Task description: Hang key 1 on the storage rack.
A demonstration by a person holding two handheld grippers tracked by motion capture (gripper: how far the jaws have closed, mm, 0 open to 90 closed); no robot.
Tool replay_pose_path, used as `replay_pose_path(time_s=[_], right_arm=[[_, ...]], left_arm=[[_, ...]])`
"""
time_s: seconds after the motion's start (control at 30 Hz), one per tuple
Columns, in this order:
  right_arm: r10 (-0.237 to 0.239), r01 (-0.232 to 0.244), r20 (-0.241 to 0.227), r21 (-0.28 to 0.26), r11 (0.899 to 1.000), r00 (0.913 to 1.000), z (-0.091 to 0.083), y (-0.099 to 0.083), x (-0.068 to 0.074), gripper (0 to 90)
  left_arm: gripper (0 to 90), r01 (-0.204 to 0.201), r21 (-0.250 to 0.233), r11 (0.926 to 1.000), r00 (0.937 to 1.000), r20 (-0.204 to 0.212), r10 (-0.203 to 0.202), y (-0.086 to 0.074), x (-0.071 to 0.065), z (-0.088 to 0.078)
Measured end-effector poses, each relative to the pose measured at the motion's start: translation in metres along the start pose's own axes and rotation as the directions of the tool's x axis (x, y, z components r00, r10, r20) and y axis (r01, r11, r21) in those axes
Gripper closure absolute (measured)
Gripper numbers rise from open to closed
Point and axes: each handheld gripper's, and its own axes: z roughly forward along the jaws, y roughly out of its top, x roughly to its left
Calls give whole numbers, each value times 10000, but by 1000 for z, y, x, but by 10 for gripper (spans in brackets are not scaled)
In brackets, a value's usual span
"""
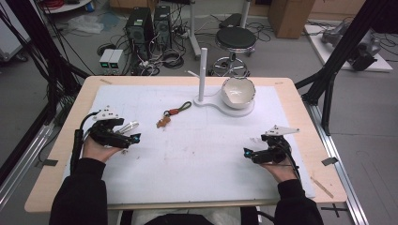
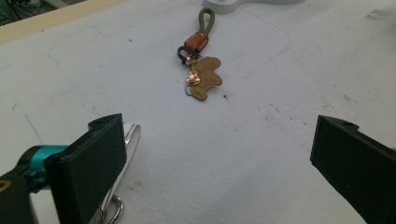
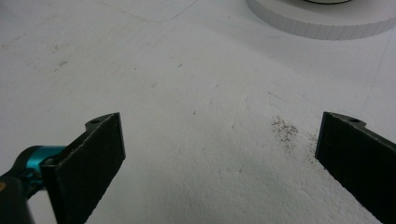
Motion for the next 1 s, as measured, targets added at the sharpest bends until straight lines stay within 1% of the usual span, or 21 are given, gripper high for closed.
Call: replay_pose_path(time_s=[0.03,0.1,0.17,0.2,0.27,0.33,0.37,0.4,0.47,0.53,0.57,0.67,0.83,0.93,1.0], right_arm=[[-20,20,-2,-33,10000,10000,0,0,0,7],[27,-27,13,-8,10000,10000,-1,0,0,7],[-10,10,34,-23,10000,10000,0,0,0,7],[-10,10,34,-23,10000,10000,0,0,0,7],[-9,9,37,-16,10000,10000,-1,0,0,7],[5,-5,56,-24,10000,10000,-1,0,0,7],[18,-18,25,-6,10000,10000,0,0,0,7],[26,-26,25,16,10000,10000,0,-1,-1,7],[48,-48,42,54,10000,10000,0,-1,-1,7],[39,-39,46,44,10000,10000,0,-1,-2,7],[39,-39,46,44,10000,10000,0,-1,-2,7],[66,-66,57,12,10000,10000,0,-1,-2,7],[57,-57,46,41,10000,10000,0,-1,-2,7],[46,-46,33,26,10000,10000,0,-1,-2,7],[76,-76,32,10,10000,10000,-1,-1,-3,7]], left_arm=[[41,-61,52,10000,10000,20,61,2,0,2],[41,-49,48,10000,10000,53,49,4,0,4],[41,-89,216,9997,9999,94,87,9,0,10],[41,-89,216,9997,9999,94,87,9,0,10],[41,-104,204,9997,9998,178,100,12,1,13],[52,-187,336,9993,9995,268,178,17,4,18],[53,-187,336,9993,9995,268,178,17,4,18],[53,-118,383,9992,9992,375,103,20,7,19],[53,-17,406,9992,9991,421,0,25,10,22],[53,-16,468,9989,9987,516,-8,32,14,27],[52,-16,468,9989,9987,516,-8,32,14,27],[53,-212,586,9981,9981,585,178,40,13,33],[53,-538,635,9965,9967,643,497,53,9,45],[53,-844,689,9940,9947,651,800,62,6,52],[53,-915,762,9929,9939,682,864,68,5,58]])
